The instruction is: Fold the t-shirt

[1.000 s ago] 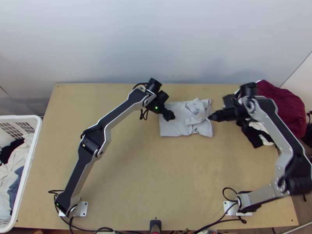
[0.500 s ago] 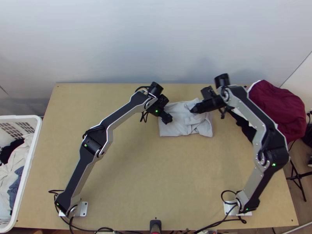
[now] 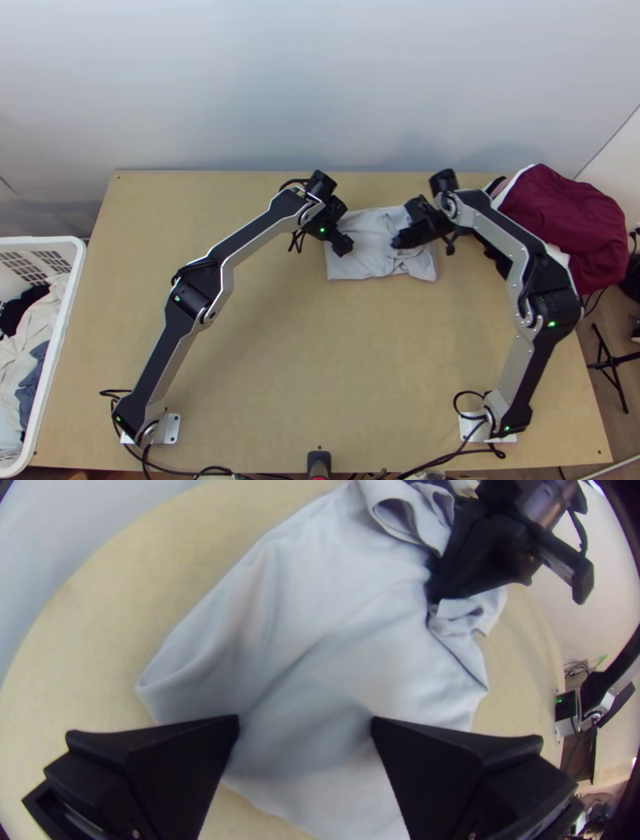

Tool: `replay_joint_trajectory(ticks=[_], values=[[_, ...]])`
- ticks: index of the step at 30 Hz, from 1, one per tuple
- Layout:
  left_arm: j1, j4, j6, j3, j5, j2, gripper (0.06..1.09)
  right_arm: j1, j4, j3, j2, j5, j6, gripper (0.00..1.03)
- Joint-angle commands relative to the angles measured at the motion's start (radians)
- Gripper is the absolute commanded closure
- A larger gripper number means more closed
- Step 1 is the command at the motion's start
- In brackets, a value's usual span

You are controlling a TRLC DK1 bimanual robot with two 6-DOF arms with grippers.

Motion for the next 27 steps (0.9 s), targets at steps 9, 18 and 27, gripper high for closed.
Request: replay_joint_trajectory(ticks=[9, 18, 27], values=[[-0.002, -0.009, 0.002, 0.002, -0.017, 0.025, 0.11, -0.259, -0.061, -0.211, -0.272, 0.120, -0.160, 1.00], [-0.001, -0.016, 0.007, 0.000, -0.017, 0.022, 0.11, -0.260, -0.104, -0.191, -0.404, 0.134, -0.143, 1.00], [-0.002, -0.024, 0.008, 0.000, -0.022, 0.027, 0.11, -0.004, -0.083, -0.053, -0.221, 0.134, -0.033, 1.00]])
